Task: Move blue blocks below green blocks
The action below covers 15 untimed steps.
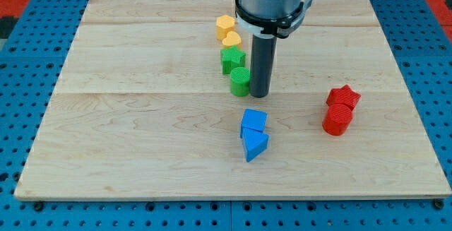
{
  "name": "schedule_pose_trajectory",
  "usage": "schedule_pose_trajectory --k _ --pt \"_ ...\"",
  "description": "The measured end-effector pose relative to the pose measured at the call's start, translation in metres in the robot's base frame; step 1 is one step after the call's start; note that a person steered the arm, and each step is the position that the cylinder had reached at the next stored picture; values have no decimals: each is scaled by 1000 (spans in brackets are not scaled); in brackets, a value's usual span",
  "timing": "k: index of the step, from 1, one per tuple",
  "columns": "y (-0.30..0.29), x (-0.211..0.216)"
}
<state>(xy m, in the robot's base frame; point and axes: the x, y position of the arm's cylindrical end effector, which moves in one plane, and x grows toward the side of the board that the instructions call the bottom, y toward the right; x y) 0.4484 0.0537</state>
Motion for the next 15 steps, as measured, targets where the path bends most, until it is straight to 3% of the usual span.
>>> schedule_pose_trajectory --k 2,4,6,7,10,11,12,13,14,15 --pt "50 87" --pt "-41 78" --pt "-24 72" --pt "-44 92" --pt "-76 43" --pt "-46 65" --pt "-19 119" --pt "-83 149" --pt "-122 141" --pt "-99 111"
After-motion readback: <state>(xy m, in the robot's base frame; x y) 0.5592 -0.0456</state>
